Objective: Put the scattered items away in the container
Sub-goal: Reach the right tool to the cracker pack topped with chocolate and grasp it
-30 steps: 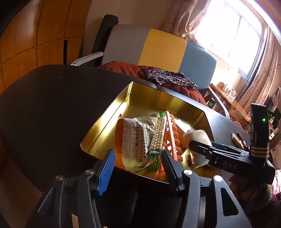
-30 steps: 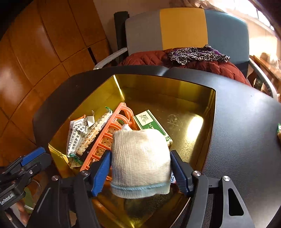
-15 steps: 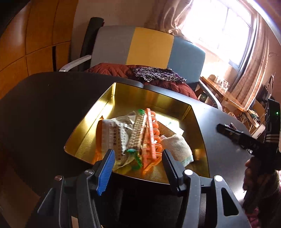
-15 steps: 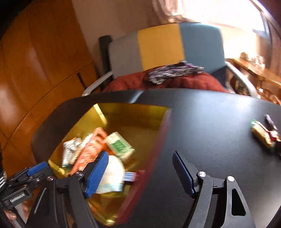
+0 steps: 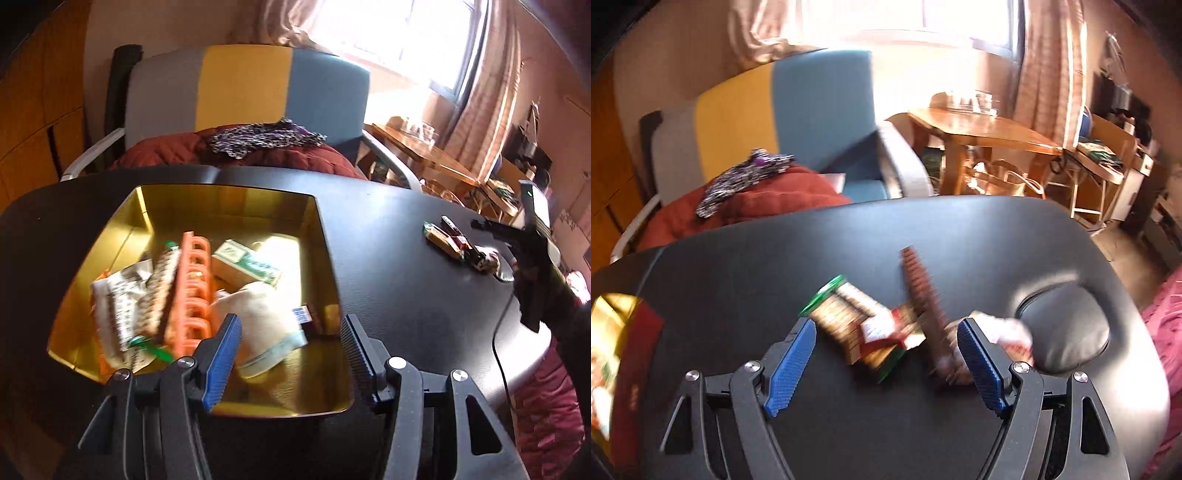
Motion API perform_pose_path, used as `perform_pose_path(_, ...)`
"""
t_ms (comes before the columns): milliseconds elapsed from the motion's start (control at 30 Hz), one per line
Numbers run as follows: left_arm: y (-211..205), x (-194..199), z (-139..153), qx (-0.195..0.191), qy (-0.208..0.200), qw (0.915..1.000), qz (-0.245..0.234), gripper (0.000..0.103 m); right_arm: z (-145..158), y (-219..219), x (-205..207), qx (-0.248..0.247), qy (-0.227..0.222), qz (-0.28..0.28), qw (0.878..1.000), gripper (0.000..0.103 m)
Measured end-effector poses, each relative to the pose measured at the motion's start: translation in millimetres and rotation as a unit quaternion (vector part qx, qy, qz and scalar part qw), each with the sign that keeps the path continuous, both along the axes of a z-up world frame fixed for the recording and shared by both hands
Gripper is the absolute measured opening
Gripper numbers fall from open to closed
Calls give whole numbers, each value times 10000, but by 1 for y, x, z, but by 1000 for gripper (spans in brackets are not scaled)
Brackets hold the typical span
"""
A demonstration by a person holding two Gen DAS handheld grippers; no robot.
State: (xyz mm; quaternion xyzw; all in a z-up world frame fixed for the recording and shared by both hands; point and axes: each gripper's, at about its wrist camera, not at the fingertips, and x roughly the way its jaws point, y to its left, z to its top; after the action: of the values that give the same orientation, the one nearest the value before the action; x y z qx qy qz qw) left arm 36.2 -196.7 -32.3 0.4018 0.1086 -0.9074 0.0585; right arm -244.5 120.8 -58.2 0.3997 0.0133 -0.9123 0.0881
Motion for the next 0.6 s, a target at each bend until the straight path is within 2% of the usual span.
perform_pose_path(167, 24, -25, 1, 8, -78, 9995, -292, 57, -19, 13, -64, -10, -360, -149, 9992, 80)
perform_pose_path(300, 40, -43, 0, 26, -132, 9986, -502, 57, -40, 7, -96, -201, -716, -104, 9972, 80)
perform_pose_path(433, 51, -53, -4, 92, -193, 9978, -635, 57, -61, -3, -98, -296, -968, 108, 9948, 80)
perform_pose_path(600, 55, -50, -8, 142, -241, 9974, -670, 57, -71, -14, -79, -375, -913, 416, 9943, 80)
